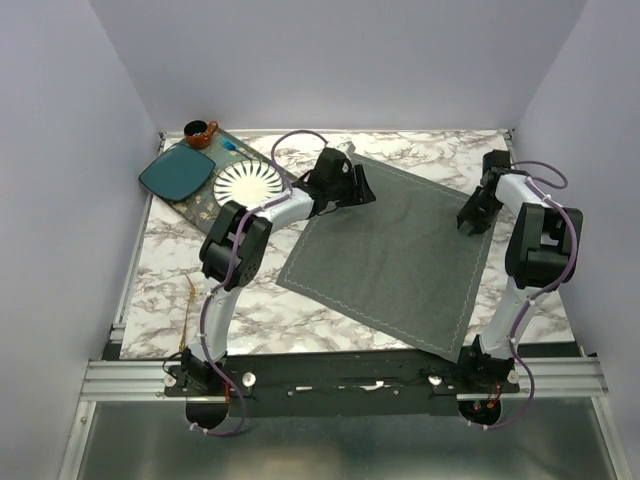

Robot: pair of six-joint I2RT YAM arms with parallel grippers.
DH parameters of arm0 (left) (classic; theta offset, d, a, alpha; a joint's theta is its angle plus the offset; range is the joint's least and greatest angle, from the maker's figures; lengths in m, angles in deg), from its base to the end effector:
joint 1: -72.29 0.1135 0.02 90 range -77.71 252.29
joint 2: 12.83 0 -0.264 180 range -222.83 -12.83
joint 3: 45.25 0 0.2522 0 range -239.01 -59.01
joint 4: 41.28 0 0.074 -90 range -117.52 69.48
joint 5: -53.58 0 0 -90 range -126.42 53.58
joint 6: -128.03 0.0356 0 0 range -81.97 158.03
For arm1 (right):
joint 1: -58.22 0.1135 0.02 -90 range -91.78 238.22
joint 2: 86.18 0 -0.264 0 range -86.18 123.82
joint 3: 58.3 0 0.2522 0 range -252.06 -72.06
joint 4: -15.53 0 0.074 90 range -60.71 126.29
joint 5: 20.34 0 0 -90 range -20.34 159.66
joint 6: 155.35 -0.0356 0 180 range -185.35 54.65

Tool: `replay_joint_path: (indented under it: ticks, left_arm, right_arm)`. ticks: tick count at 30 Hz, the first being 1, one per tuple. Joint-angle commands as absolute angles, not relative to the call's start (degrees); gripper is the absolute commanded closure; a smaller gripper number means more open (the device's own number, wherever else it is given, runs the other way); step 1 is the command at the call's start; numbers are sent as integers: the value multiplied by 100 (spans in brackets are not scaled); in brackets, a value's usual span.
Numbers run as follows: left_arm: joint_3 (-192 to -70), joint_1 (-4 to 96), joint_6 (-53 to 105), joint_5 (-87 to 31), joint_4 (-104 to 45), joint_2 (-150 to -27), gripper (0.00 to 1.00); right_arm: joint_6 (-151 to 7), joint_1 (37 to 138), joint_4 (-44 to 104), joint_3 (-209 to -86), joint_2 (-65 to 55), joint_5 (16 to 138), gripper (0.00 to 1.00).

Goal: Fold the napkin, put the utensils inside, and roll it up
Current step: Flatten the napkin out

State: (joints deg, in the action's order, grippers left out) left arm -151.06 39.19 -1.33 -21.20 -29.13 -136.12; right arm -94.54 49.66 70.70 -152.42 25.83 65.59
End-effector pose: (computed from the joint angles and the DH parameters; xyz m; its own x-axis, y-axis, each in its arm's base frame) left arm 0.4135 -0.2807 0.2049 -0.7756 -0.2249 -0.5898 0.2926 0.6999 -0.6516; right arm 0.3861 -0.0607 0.1760 -0.7434 0.6039 -0.2875 0.6088 0.7890 0.0828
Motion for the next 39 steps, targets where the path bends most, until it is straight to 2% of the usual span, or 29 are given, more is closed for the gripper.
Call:
replay_joint_path:
  ticks: [1,2,7,23,28,32,33,34,36,39]
  left_arm:
    - [-15366,4038,-328,-2086,-2814,-14167,39]
    - [-15480,4064,-354,-2069,-2787,-14237,39]
    - [-15727,4232,-495,-1999,-2769,-14668,40]
    - [-16516,4733,-1058,-1515,-3165,-15504,39]
    - [-16755,4724,-830,-1191,-3042,-15408,34]
    - [-16493,4505,-215,-1374,-2762,-14767,30]
    - [-16404,4417,-144,-1444,-2595,-14478,29]
    - [-16299,4399,-118,-1454,-2568,-14345,29]
    - [-15904,4355,-170,-1462,-2585,-13951,29]
    - [-15263,4346,-117,-1647,-2559,-13441,31]
  right_arm:
    - [-9576,4838,7086,-15739,2947,6729,56]
    - [-9532,4838,7121,-15819,3027,6807,60]
    - [-9479,4829,7411,-16338,3466,6843,64]
    - [-8733,4829,8458,-19325,5119,6887,64]
    - [-8354,4855,8641,-20064,5401,7064,62]
    - [-8266,4881,8222,-19049,4393,6370,49]
    - [-8240,4882,8081,-18271,3772,6316,48]
    - [-8248,4890,7793,-17880,3383,6307,42]
    - [-8292,4899,7484,-16715,2462,6596,40]
    - [-8415,4925,7324,-15840,1843,6931,39]
